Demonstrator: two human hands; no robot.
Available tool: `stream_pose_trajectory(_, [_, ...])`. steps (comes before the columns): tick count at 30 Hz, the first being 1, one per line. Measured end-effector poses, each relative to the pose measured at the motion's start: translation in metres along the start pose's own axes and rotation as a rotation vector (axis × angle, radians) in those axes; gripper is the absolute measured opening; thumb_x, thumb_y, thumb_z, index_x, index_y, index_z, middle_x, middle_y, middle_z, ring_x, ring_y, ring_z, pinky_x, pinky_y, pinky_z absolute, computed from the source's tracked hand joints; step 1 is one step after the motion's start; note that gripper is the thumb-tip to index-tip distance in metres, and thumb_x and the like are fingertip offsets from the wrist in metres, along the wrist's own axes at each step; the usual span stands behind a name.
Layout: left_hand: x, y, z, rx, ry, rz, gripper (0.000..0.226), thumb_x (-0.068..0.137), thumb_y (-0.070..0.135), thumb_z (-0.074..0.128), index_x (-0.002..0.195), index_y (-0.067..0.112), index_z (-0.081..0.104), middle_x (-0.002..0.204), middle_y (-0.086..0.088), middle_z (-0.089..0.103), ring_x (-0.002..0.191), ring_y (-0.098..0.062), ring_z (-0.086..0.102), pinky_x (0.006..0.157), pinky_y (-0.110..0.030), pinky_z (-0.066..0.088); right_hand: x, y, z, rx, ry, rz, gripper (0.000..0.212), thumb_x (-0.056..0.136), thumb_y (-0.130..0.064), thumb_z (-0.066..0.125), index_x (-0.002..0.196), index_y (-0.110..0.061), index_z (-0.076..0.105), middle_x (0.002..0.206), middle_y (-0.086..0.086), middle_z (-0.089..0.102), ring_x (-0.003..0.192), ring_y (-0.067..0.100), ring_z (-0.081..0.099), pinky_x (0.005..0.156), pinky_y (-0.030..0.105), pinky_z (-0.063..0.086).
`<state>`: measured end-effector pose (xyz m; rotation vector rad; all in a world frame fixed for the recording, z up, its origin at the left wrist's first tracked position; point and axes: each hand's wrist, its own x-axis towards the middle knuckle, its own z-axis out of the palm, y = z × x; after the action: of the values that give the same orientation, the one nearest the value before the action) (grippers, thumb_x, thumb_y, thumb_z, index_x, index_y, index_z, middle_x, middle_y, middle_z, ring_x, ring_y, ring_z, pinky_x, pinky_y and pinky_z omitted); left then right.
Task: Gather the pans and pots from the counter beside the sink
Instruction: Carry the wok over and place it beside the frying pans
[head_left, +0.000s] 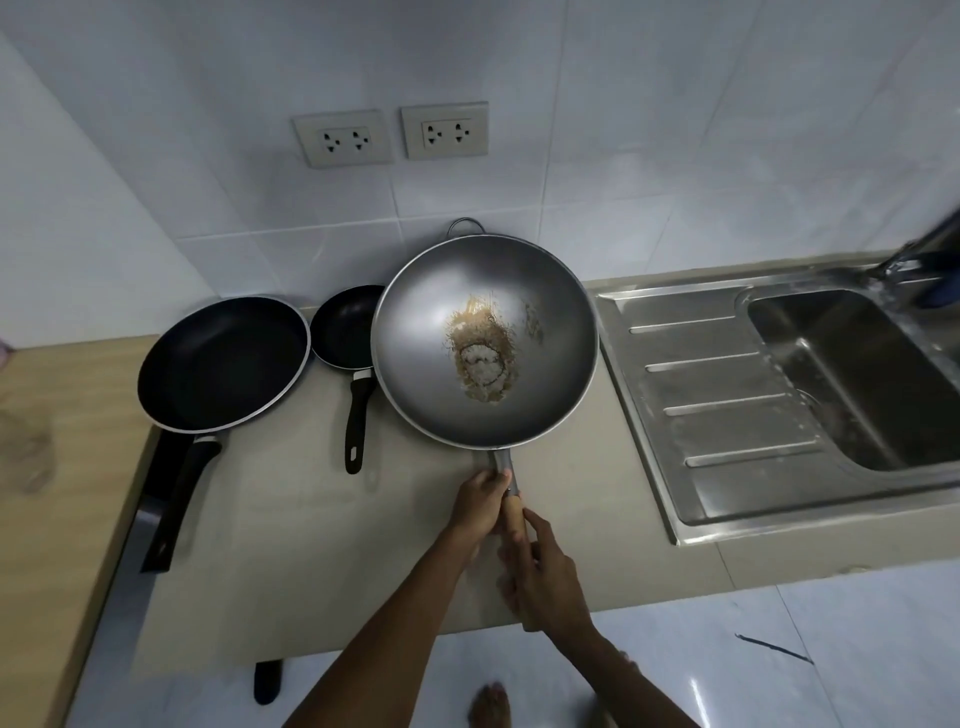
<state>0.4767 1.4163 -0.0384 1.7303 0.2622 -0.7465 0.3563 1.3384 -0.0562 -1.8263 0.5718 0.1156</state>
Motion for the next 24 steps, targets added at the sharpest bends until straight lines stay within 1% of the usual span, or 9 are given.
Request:
stream_pose_trajectory(3, [-0.003, 0.001, 0.001, -0.022, 0.008, -0.003, 0.032, 0.103, 0.035, 0.054, 0.109, 0.007, 0.070, 0.113, -0.018, 0.075, 0.104, -0.034, 0.072, 0.095, -0.054, 0.058, -0.002, -0.002, 0.000, 0.031, -0.008, 0.004, 0.034, 0.105, -0.040, 0.043, 0.139, -0.036, 0.043, 0.095, -0.016, 0.071, 0.077, -0.001, 0.072, 0.053, 0.014, 0.055])
stream_pose_trajectory(6, [-0.004, 0.002, 0.001, -0.009, 0.012, -0.013, 0.034, 0.102, 0.036, 0.055, 0.112, 0.007, 0.069, 0.114, -0.018, 0.074, 0.107, -0.034, 0.071, 0.097, -0.056, 0.056, -0.005, -0.005, -0.002, 0.050, -0.018, -0.009, 0.033, 0.104, -0.039, 0.044, 0.137, -0.038, 0.042, 0.096, -0.020, 0.069, 0.076, -0.004, 0.072, 0.052, 0.013, 0.054])
stream_pose_trajectory(12, [-0.008, 0.003, 0.000, 0.020, 0.018, -0.015, 0.036, 0.103, 0.038, 0.054, 0.114, 0.008, 0.069, 0.114, -0.016, 0.074, 0.106, -0.032, 0.071, 0.098, -0.054, 0.056, -0.009, -0.009, 0.000, 0.049, -0.032, -0.041, 0.035, 0.104, -0.040, 0.041, 0.139, -0.036, 0.039, 0.096, -0.022, 0.066, 0.075, -0.008, 0.070, 0.053, 0.012, 0.054])
stream_pose_trajectory(13, [-0.009, 0.004, 0.000, 0.020, 0.017, -0.014, 0.036, 0.103, 0.038, 0.053, 0.114, 0.008, 0.069, 0.114, -0.016, 0.074, 0.106, -0.032, 0.071, 0.098, -0.054, 0.056, -0.009, -0.009, 0.001, 0.054, -0.035, -0.042, 0.036, 0.104, -0.040, 0.042, 0.139, -0.035, 0.039, 0.096, -0.021, 0.067, 0.075, -0.006, 0.071, 0.053, 0.013, 0.055])
stream_pose_trajectory(15, [-0.010, 0.004, -0.002, 0.026, 0.017, -0.015, 0.037, 0.103, 0.039, 0.053, 0.115, 0.008, 0.069, 0.115, -0.016, 0.074, 0.106, -0.032, 0.071, 0.098, -0.053, 0.056, -0.010, -0.010, 0.001, 0.063, -0.044, -0.037, 0.038, 0.104, -0.038, 0.044, 0.141, -0.033, 0.039, 0.096, -0.013, 0.069, 0.073, 0.004, 0.073, 0.053, 0.019, 0.059])
stream_pose_trajectory(17, [-0.011, 0.003, -0.003, 0.027, 0.023, -0.014, 0.037, 0.103, 0.039, 0.053, 0.115, 0.008, 0.069, 0.115, -0.016, 0.074, 0.106, -0.031, 0.071, 0.099, -0.052, 0.056, -0.012, -0.012, 0.002, 0.079, -0.042, -0.035, 0.037, 0.102, -0.042, 0.044, 0.139, -0.037, 0.039, 0.096, -0.008, 0.071, 0.068, 0.013, 0.074, 0.052, 0.024, 0.060])
stream_pose_trajectory(19, [-0.011, 0.003, -0.004, 0.025, 0.026, -0.014, 0.037, 0.102, 0.039, 0.054, 0.115, 0.008, 0.069, 0.113, -0.015, 0.075, 0.105, -0.031, 0.072, 0.098, -0.052, 0.057, -0.013, -0.013, 0.002, 0.099, -0.039, -0.042, 0.037, 0.099, -0.048, 0.043, 0.135, -0.041, 0.039, 0.095, -0.008, 0.071, 0.067, 0.013, 0.074, 0.051, 0.023, 0.060])
stream_pose_trajectory(21, [-0.012, 0.003, -0.004, 0.023, 0.020, -0.019, 0.038, 0.102, 0.040, 0.054, 0.116, 0.008, 0.069, 0.114, -0.015, 0.075, 0.106, -0.031, 0.072, 0.099, -0.053, 0.056, -0.013, -0.014, 0.003, 0.091, -0.039, -0.042, 0.040, 0.098, -0.048, 0.043, 0.137, -0.040, 0.039, 0.095, -0.010, 0.070, 0.068, 0.011, 0.074, 0.052, 0.022, 0.059])
stream_pose_trajectory(24, [-0.012, 0.004, -0.004, 0.035, 0.010, -0.029, 0.041, 0.103, 0.041, 0.053, 0.122, 0.008, 0.067, 0.120, -0.014, 0.073, 0.110, -0.031, 0.070, 0.100, -0.053, 0.056, -0.013, -0.012, 0.004, 0.097, -0.036, -0.039, 0.039, 0.098, -0.050, 0.042, 0.136, -0.041, 0.039, 0.095, -0.010, 0.071, 0.068, 0.014, 0.074, 0.052, 0.024, 0.061])
